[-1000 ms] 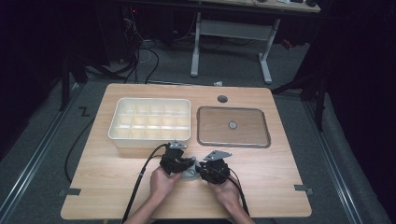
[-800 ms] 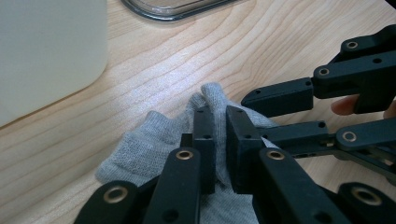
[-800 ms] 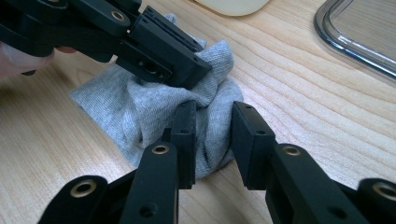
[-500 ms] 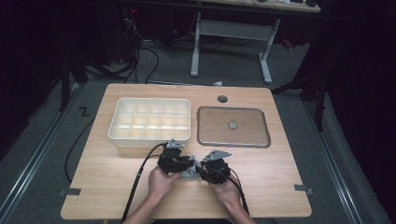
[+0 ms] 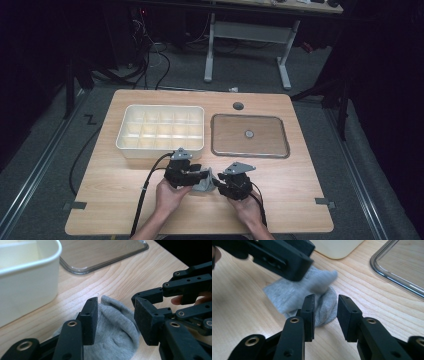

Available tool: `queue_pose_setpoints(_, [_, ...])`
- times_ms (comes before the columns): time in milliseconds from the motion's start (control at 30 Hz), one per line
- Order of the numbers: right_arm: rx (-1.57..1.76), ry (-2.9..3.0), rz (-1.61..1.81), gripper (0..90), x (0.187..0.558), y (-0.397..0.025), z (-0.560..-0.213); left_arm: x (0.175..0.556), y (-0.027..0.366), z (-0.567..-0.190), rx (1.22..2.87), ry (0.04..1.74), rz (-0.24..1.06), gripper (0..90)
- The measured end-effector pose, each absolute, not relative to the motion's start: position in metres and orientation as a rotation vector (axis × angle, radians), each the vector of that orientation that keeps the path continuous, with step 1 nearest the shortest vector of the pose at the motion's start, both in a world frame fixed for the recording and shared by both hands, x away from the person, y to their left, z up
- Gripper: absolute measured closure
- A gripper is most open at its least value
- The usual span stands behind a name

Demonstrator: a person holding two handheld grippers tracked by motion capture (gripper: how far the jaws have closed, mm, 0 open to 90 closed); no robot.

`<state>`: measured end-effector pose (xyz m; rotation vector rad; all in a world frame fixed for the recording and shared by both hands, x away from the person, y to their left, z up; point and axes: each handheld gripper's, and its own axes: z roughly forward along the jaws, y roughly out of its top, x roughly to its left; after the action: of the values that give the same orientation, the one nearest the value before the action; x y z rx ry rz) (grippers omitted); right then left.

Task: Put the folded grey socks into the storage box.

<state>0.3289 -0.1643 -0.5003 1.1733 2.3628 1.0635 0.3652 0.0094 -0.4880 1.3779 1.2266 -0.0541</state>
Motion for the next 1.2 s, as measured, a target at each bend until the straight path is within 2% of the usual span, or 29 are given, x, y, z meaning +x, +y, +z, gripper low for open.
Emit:
queue_pose_setpoints(133, [1.172, 2.358, 1.072, 69.5, 0.324, -0.167, -0.496, 0.359, 0.017, -0.483, 1.383, 1.221, -0.016, 54.6])
queue_pose_setpoints(300, [1.137, 2.346, 1.075, 70.6, 0.318, -0.166, -0.487, 0.354, 0.026, -0.494, 1.473, 1.235, 0.066, 53.6])
queue_pose_setpoints(567, [1.102, 2.356, 1.057, 70.6, 0.319, -0.155, -0.482, 0.353, 0.031, -0.514, 1.471, 1.289, 0.091, 53.4])
queue_pose_setpoints(733, [1.103, 2.342, 1.034, 64.3, 0.326, -0.144, -0.484, 0.353, 0.027, -0.517, 1.466, 1.288, 0.099, 53.1])
queue_pose_setpoints(900, [1.146, 2.335, 0.99, 62.4, 0.335, -0.141, -0.49, 0.352, 0.024, -0.52, 1.476, 1.286, 0.119, 52.9])
queue_pose_setpoints(1100, [1.196, 2.359, 0.952, 67.8, 0.341, -0.148, -0.503, 0.352, 0.023, -0.525, 1.487, 1.294, 0.132, 53.1])
queue_pose_setpoints(1200, [1.208, 2.374, 0.963, 71.9, 0.341, -0.153, -0.51, 0.351, 0.022, -0.528, 1.501, 1.297, 0.132, 56.8])
